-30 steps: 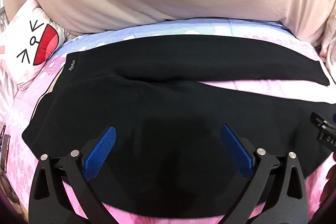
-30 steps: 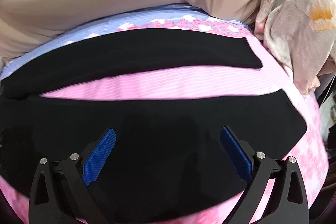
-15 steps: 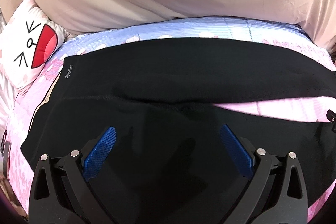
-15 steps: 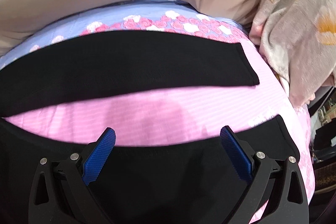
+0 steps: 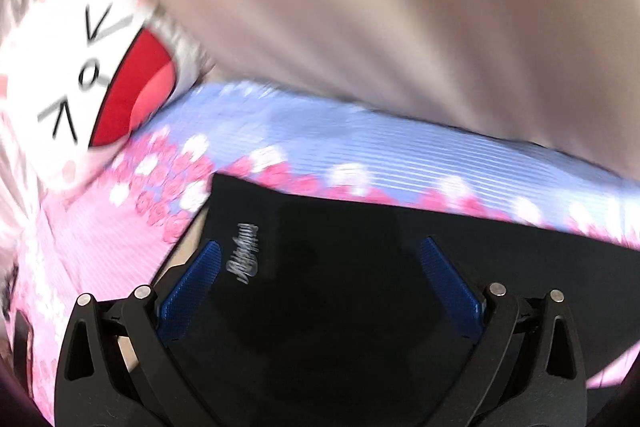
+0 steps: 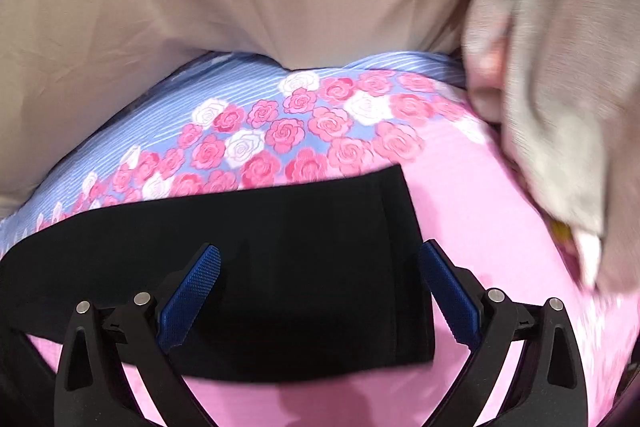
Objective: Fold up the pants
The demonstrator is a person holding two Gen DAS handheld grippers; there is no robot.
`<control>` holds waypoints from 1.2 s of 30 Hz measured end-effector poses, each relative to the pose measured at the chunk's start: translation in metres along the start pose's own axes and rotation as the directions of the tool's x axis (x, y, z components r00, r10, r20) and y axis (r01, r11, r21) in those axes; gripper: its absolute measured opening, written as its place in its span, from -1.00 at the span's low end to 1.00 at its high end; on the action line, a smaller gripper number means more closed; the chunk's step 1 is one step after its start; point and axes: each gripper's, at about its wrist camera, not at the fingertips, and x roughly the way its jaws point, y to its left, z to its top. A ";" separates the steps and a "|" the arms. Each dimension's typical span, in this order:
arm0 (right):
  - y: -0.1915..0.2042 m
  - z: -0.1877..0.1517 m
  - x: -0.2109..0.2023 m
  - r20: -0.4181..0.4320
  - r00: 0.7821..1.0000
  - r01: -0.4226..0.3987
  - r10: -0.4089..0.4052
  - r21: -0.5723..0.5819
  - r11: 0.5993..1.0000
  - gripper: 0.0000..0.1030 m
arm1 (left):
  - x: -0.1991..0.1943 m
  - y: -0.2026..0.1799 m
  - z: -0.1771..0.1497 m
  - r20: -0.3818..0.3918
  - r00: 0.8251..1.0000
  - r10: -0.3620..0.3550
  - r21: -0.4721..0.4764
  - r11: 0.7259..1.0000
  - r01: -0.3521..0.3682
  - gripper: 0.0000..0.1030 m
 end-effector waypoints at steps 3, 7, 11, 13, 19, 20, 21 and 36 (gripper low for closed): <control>0.002 0.009 0.017 -0.025 1.000 0.011 -0.012 -0.042 0.999 0.88 | 0.028 0.029 0.013 -0.035 0.999 0.010 -0.049 0.999 -0.012 0.90; 0.016 0.016 0.029 -0.013 0.999 0.033 -0.035 -0.100 0.994 0.90 | 0.057 0.045 0.017 -0.077 0.997 0.024 -0.048 0.998 -0.028 0.90; 0.030 0.019 0.036 -0.018 1.000 0.018 -0.021 -0.141 0.990 0.40 | 0.085 0.047 0.021 -0.110 0.994 0.024 -0.038 0.999 -0.029 0.89; 0.034 0.021 0.037 -0.017 1.000 0.010 -0.012 -0.143 0.990 0.13 | 0.101 0.052 0.022 -0.147 0.988 -0.037 -0.076 0.997 0.026 0.83; 0.041 0.022 0.028 -0.019 1.000 -0.016 0.013 -0.141 0.990 -0.92 | 0.088 0.055 0.031 -0.132 0.984 -0.116 -0.081 0.991 0.105 -0.41; 0.043 0.022 0.023 -0.004 1.000 -0.015 0.014 -0.142 0.990 -0.92 | 0.083 0.055 0.032 -0.126 0.984 -0.122 -0.081 0.990 0.112 -0.46; 0.044 0.021 0.018 0.014 1.000 -0.012 0.014 -0.145 0.989 -0.92 | 0.074 0.054 0.032 -0.110 0.988 -0.110 -0.068 0.992 0.103 -0.61; 0.030 -0.035 -0.164 0.251 0.952 -0.123 0.176 -0.215 0.969 -0.95 | -0.149 0.087 -0.042 0.152 0.972 -0.177 -0.016 0.983 0.181 -0.61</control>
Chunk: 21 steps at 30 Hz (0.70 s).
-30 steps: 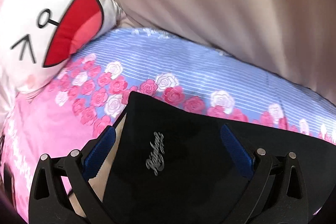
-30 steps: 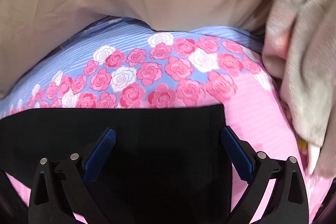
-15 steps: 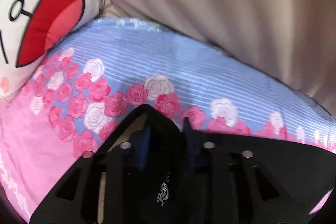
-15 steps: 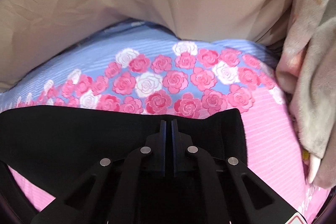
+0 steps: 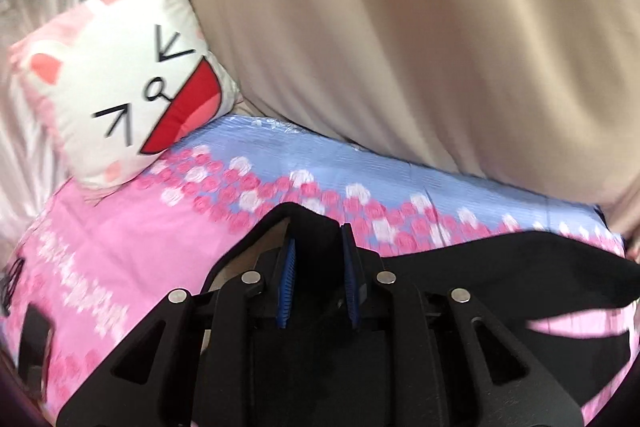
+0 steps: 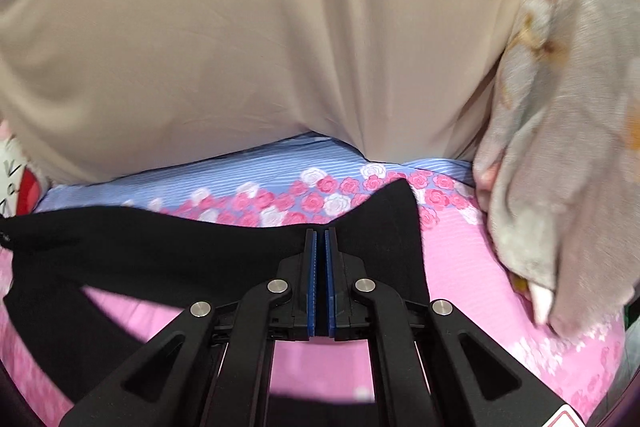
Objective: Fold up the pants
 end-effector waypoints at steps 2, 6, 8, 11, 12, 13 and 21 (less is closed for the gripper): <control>0.001 -0.018 -0.026 0.017 1.000 -0.007 0.008 -0.015 1.000 -0.95 | -0.027 0.002 -0.026 -0.009 1.000 0.002 0.017 1.000 -0.002 -0.60; -0.008 -0.068 -0.061 -0.001 1.000 -0.012 0.012 -0.029 1.000 -0.94 | -0.048 0.018 -0.076 -0.079 0.997 0.009 0.011 1.000 -0.008 -0.58; -0.016 -0.092 -0.066 -0.032 0.999 -0.012 0.011 -0.014 1.000 -0.94 | -0.046 0.030 -0.106 -0.134 0.991 0.026 -0.014 1.000 -0.028 -0.57; -0.029 -0.124 -0.063 -0.080 0.997 0.002 -0.001 0.015 1.000 -0.95 | -0.031 0.046 -0.144 -0.224 0.970 0.094 -0.037 0.994 -0.105 -0.56; -0.034 -0.134 -0.060 -0.101 0.995 0.010 -0.007 0.027 1.000 -0.95 | -0.025 0.050 -0.152 -0.250 0.961 0.122 -0.040 0.990 -0.136 -0.54; -0.037 -0.142 -0.057 -0.113 0.993 0.027 -0.023 0.031 0.999 -0.95 | -0.019 0.055 -0.161 -0.279 0.950 0.142 -0.047 0.986 -0.161 -0.50; -0.055 -0.162 -0.107 -0.065 0.992 0.122 -0.111 0.211 0.970 -0.64 | -0.062 0.069 -0.162 -0.185 0.967 0.175 -0.216 0.953 -0.214 0.90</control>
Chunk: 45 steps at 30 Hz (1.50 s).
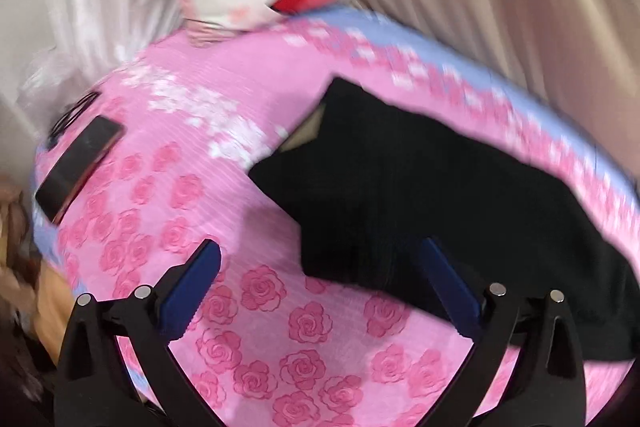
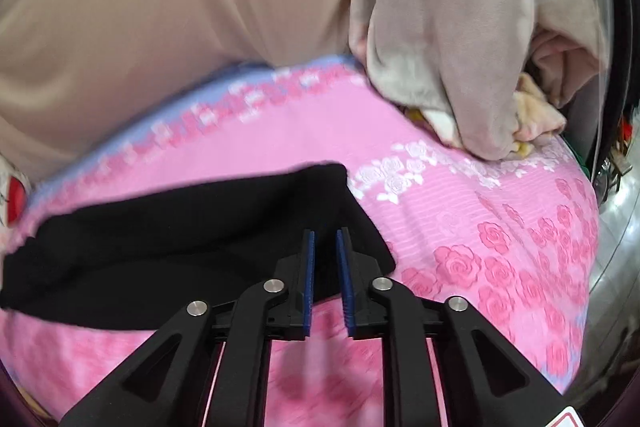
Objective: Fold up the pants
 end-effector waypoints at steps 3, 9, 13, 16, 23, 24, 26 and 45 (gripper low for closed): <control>0.057 -0.008 -0.027 0.033 0.981 -0.189 0.190 -0.043 0.981 0.25 | 0.009 0.004 -0.001 -0.043 0.993 -0.108 -0.127 0.987 0.102 0.90; 0.207 -0.043 0.027 -0.237 0.824 -0.547 0.514 -0.103 0.831 0.34 | 0.052 -0.007 -0.011 -0.148 0.953 -0.263 -0.233 0.946 0.225 0.55; 0.263 -0.055 0.062 -0.333 0.777 -0.584 0.534 -0.067 0.809 0.34 | 0.062 0.000 -0.002 -0.168 0.936 -0.308 -0.244 0.933 0.263 -0.57; 0.276 -0.059 0.070 -0.347 0.769 -0.581 0.536 -0.030 0.814 0.34 | 0.059 0.021 0.008 -0.161 0.912 -0.378 -0.261 0.907 0.330 -0.66; 0.250 -0.059 0.088 -0.328 0.773 -0.525 0.543 0.149 0.838 0.34 | 0.060 0.031 0.021 -0.165 0.931 -0.325 -0.178 0.938 0.296 -0.66; 0.243 -0.057 0.094 -0.320 0.773 -0.513 0.547 0.191 0.837 0.34 | 0.062 0.028 0.021 -0.170 0.934 -0.313 -0.167 0.944 0.286 -0.66; 0.230 -0.054 0.104 -0.291 0.757 -0.516 0.585 0.285 0.808 0.24 | 0.064 0.024 0.021 -0.172 0.941 -0.291 -0.151 0.952 0.267 -0.66; 0.144 -0.037 0.110 -0.178 0.913 -0.303 0.366 0.301 0.904 -0.06 | 0.063 0.006 0.018 -0.190 0.974 -0.123 -0.052 0.992 0.116 -0.54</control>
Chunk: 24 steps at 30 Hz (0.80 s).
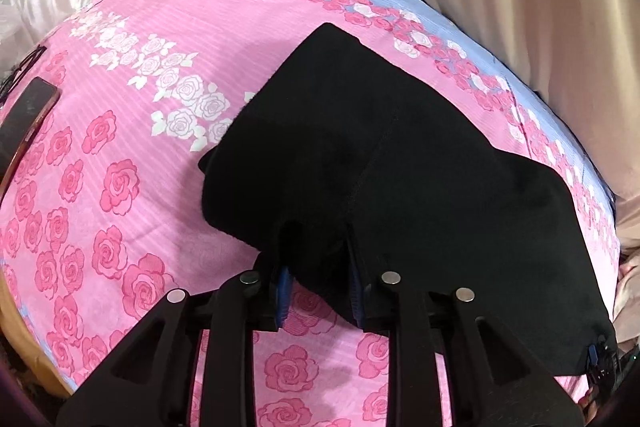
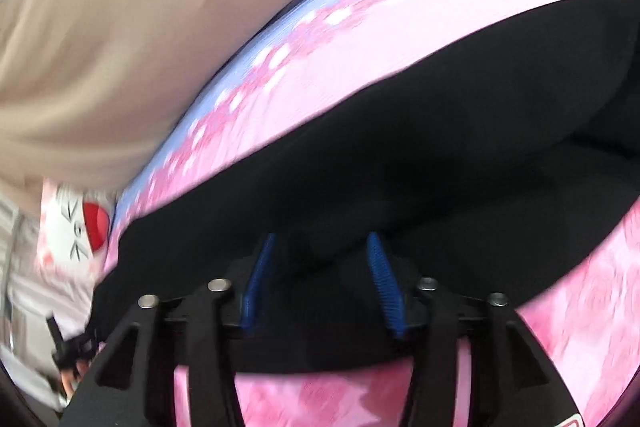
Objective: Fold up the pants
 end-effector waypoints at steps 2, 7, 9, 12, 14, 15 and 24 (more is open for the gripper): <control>-0.002 0.010 0.007 0.021 1.000 -0.021 0.021 -0.006 1.000 -0.94 | 0.002 0.002 0.003 -0.011 1.000 0.005 -0.016 1.000 -0.005 -0.54; 0.020 0.008 -0.040 0.087 0.989 -0.112 0.121 -0.100 0.989 -0.93 | -0.015 0.004 0.005 0.000 1.000 0.026 -0.001 1.000 -0.026 -0.53; 0.022 -0.005 -0.073 0.098 0.989 -0.094 0.110 -0.153 0.984 -0.93 | -0.018 0.007 0.003 -0.008 0.999 0.046 0.004 0.999 -0.046 -0.47; -0.007 -0.027 -0.060 -0.009 1.000 0.001 -0.003 -0.171 0.985 -0.91 | -0.002 0.007 0.002 -0.052 0.993 0.102 -0.007 0.995 -0.102 -0.32; -0.029 -0.036 -0.050 -0.066 0.996 0.044 -0.053 -0.136 0.990 -0.87 | 0.000 0.003 0.000 -0.051 0.980 0.195 -0.020 0.980 -0.196 0.00; -0.036 -0.036 -0.060 -0.046 0.999 0.024 -0.029 -0.108 0.994 -0.84 | -0.006 0.000 -0.002 -0.035 0.974 0.224 -0.013 0.974 -0.225 0.14; -0.108 0.038 -0.162 0.243 0.957 0.152 -0.155 0.031 0.988 0.37 | -0.109 -0.074 -0.026 0.317 0.887 0.335 -0.043 0.940 -0.339 0.57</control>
